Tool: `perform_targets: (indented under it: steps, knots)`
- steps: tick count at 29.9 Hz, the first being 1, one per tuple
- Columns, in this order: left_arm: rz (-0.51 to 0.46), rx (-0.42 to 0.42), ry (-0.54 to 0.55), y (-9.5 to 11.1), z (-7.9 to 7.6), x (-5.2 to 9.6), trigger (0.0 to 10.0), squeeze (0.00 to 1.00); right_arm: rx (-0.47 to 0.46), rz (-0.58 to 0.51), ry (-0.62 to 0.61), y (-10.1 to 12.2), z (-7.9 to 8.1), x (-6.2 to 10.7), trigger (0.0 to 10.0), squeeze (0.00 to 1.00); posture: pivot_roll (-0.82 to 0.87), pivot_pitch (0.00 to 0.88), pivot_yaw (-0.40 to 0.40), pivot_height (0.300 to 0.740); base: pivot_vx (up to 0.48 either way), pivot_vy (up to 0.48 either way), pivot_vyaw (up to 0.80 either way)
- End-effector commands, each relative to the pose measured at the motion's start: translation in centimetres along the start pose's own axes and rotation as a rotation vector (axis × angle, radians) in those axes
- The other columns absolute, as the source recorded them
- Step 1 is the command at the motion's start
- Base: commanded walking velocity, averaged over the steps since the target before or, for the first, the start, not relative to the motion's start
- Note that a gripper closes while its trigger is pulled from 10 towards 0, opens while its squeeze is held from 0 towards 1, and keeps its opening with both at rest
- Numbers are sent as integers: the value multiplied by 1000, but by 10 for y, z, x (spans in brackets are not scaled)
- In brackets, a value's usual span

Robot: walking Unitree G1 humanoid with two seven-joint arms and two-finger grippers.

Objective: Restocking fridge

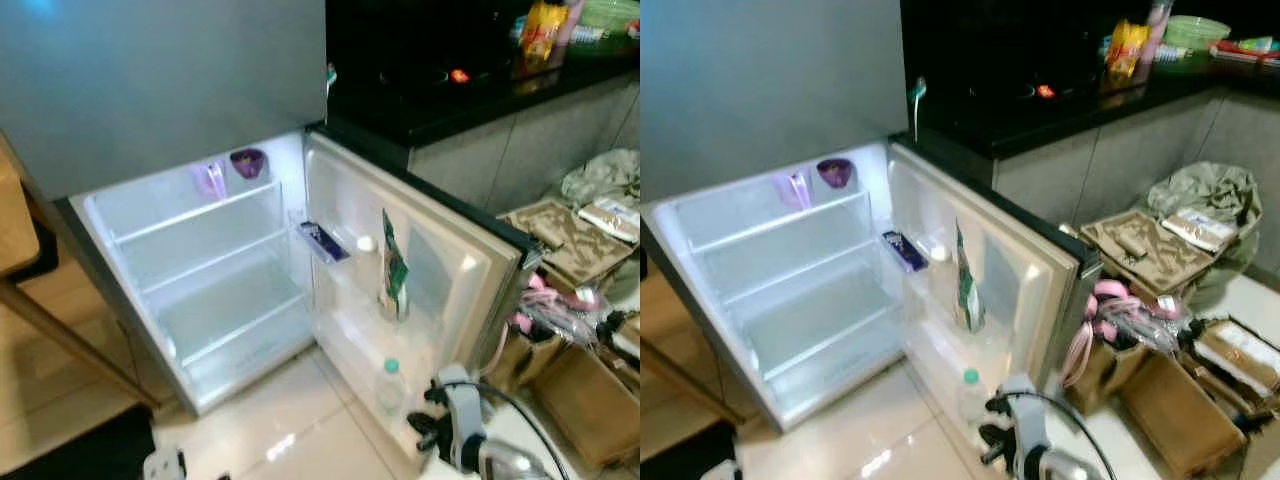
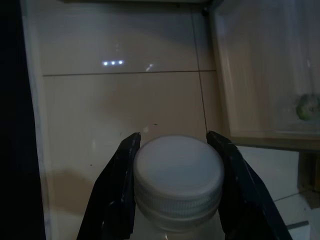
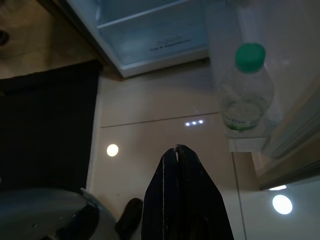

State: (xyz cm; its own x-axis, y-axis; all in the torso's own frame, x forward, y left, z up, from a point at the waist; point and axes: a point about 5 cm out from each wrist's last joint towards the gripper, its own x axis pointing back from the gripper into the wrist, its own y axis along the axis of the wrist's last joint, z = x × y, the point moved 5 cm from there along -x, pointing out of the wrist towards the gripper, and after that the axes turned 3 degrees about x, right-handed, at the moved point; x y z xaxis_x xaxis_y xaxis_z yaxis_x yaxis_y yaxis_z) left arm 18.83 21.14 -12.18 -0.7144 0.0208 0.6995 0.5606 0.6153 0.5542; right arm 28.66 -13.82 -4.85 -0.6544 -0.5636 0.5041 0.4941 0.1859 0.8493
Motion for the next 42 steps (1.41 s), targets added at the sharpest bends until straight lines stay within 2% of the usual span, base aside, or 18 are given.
perform_targets:
  steps: [1,4,5,11,13,15,16,17,20,23,24,25,26,27,28,31,37,42]
  knots:
    - [87,22,24,-26,8,7,10000,0,19,-12,47,3,8,-3,10000,0,-103,35,27,740,0,0,0]
    - [88,25,12,-26,6,7,10000,0,30,-25,74,7,12,-5,10000,0,-103,35,27,740,0,0,0]
    - [99,14,-11,-28,3,7,10000,0,49,-50,126,14,18,-7,10000,0,-103,36,25,740,0,-480,0]
    - [105,15,-17,-30,2,7,10000,0,82,-141,252,40,31,-10,10000,0,-106,38,25,740,0,-474,0]
    - [104,18,-2,-30,3,7,10000,0,97,-201,272,57,33,-11,10000,0,-107,37,26,740,0,-472,0]
    - [104,18,-2,-30,3,7,10000,0,97,-201,272,57,33,-11,10000,0,-107,37,26,740,0,-472,0]
    - [103,43,-2,-31,2,7,10000,0,104,-264,319,76,37,-11,10000,0,-105,37,25,740,0,0,0]
    - [103,43,-2,-31,2,7,10000,0,104,-264,319,76,37,-11,10000,0,-105,37,25,740,0,0,0]
    - [105,45,-11,-31,0,6,10000,0,119,-355,445,102,54,-7,10000,0,-105,37,25,740,0,0,0]
    - [103,49,-12,-31,-1,6,10000,0,122,-387,482,110,60,-4,10000,0,-105,37,25,740,0,0,0]
    - [103,50,-13,-31,-1,6,10000,0,126,-462,549,130,69,3,10000,0,-105,37,22,740,0,0,0]
    - [103,50,-13,-31,-1,6,10000,0,126,-462,549,130,69,3,10000,0,-105,37,22,740,0,0,0]
    - [104,51,-13,-31,-1,6,10000,0,124,-503,584,140,74,8,10000,27,-105,37,22,740,0,0,0]
    - [108,46,-14,-31,-1,6,10000,0,122,-545,610,151,78,13,10000,1000,-105,37,22,740,0,0,0]
    - [108,46,-14,-31,-1,6,10000,0,122,-545,610,151,78,13,10000,1000,-105,37,22,740,0,0,0]
    - [115,41,-16,-33,0,7,10000,0,119,-627,653,172,84,25,10000,1000,-105,36,24,740,0,0,0]
    - [118,43,-22,-34,-2,6,10000,0,136,-667,673,186,87,33,10000,1000,-105,35,20,740,0,0,0]
    - [123,44,-29,-36,-4,6,10000,0,177,-696,578,203,78,34,10000,1000,-105,30,17,740,0,0,0]
